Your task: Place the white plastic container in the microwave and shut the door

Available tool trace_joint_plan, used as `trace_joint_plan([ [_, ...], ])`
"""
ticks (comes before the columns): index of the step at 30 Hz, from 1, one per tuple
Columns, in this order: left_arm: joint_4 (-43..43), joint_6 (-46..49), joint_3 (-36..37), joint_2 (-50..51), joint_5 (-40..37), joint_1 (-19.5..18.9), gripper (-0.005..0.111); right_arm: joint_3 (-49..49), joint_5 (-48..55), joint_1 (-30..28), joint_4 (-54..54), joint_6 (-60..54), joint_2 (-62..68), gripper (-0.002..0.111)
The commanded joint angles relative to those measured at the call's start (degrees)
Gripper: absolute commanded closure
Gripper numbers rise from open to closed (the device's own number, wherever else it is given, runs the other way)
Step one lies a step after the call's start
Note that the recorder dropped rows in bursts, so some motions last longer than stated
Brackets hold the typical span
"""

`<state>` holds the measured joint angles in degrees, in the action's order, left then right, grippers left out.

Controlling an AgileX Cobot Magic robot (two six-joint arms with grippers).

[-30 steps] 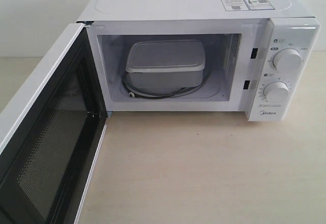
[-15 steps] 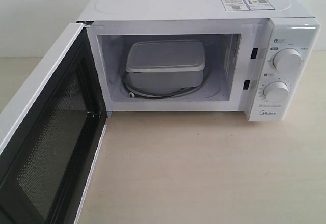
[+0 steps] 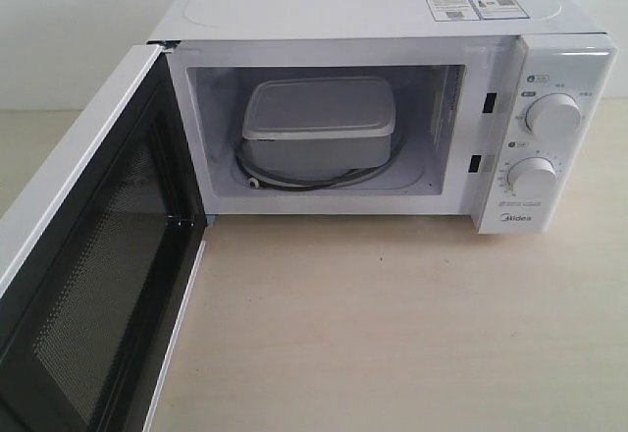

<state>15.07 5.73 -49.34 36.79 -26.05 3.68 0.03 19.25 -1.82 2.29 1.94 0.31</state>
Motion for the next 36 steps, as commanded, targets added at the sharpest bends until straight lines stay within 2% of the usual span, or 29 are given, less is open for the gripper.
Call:
trace_joint_plan([
  [1,0.66,2.17,-7.38,5.42,-14.24,-0.03,0.102,-0.03,-0.14,-0.31,0.07,-0.14,-0.31,0.108],
  [8,0.38,2.93,-17.99,16.31,-32.90,-0.03,0.102,-0.03,-0.14,-0.31,0.07,-0.14,-0.31,0.108],
  [12,0.22,4.28,-18.98,21.43,-39.21,-0.03,0.102,-0.03,-0.14,-0.31,0.07,-0.14,-0.31,0.108],
  [16,4.31,5.63,-18.98,26.54,-43.69,-0.03,0.102,-0.03,-0.14,-0.31,0.07,-0.14,-0.31,0.108],
  [22,8.93,11.17,-18.98,32.97,-43.92,-0.03,0.102,-0.03,-0.14,-0.31,0.07,-0.14,-0.31,0.108],
  [26,9.40,11.81,-18.78,36.40,-43.87,1.44,0.102,-0.03,-0.14,-0.31,0.07,-0.14,-0.31,0.108],
  [31,12.76,13.95,-18.65,40.90,-41.99,6.30,0.102,-0.03,-0.14,-0.31,0.07,-0.14,-0.31,0.108],
  [36,14.76,16.59,-18.65,43.42,-34.75,13.06,0.102,-0.03,-0.14,-0.31,0.07,-0.14,-0.31,0.108],
])
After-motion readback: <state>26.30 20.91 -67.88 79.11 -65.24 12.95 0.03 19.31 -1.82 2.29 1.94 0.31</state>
